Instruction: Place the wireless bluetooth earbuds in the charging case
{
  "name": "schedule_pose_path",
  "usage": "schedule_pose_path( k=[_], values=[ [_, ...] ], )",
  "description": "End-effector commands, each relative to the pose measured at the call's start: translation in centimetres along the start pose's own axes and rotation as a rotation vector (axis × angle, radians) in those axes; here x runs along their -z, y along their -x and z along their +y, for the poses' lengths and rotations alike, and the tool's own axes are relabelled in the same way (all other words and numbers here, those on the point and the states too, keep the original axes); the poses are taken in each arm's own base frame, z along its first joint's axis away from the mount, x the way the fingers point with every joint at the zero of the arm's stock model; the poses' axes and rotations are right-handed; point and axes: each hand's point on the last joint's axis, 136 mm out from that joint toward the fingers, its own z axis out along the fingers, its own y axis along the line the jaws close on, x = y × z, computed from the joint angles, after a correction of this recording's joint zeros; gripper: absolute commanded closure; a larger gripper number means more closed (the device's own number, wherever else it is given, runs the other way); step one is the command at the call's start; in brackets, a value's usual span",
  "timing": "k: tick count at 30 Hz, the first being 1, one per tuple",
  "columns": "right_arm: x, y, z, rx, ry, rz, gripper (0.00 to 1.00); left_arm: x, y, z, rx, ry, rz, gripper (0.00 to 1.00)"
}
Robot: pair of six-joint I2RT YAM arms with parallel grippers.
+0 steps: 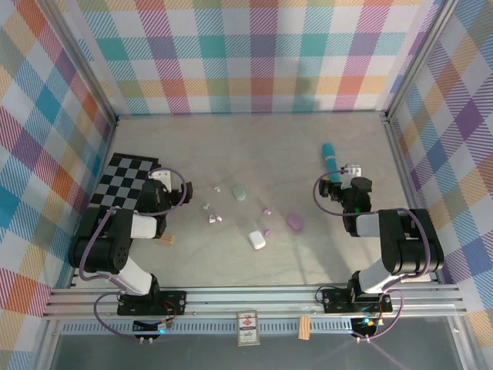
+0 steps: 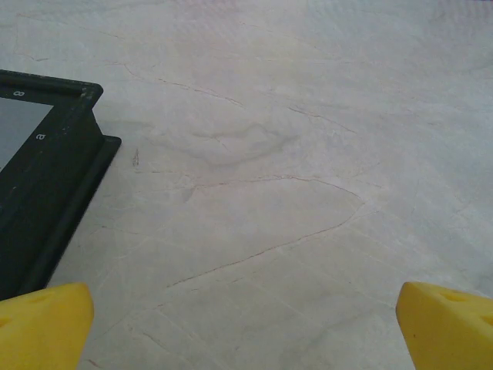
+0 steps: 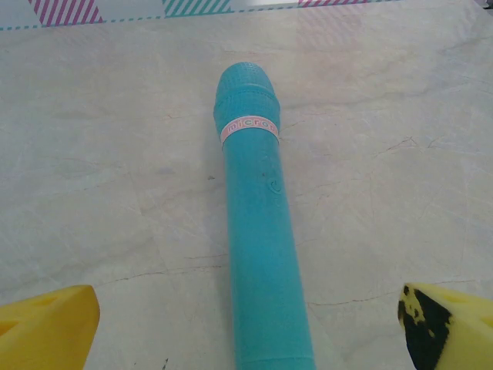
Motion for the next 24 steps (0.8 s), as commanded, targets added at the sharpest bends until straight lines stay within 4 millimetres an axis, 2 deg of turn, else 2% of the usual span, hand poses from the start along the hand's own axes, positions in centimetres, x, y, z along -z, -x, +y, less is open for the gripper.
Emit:
schedule_pose_path(
  k=[1,21,24],
  values=[
    [-0.16,1.52,0.01,-0.013,0.009,-0.046,0.01,-0.17,1.47,0.07,0.009,-0.005,-0.044,0.00],
    [-0.13,1.50,-0.02,-0.013,0.009,-0.046,0.01,-0.15,1.48,0.09,0.009,-0.005,-0.044,0.00],
    [0.12,2.07,-0.28,-0.020,-0.008,-0.045,0.01,0.06,1.69,0.18,0.010,0.002,-0.054,0.00]
  ],
)
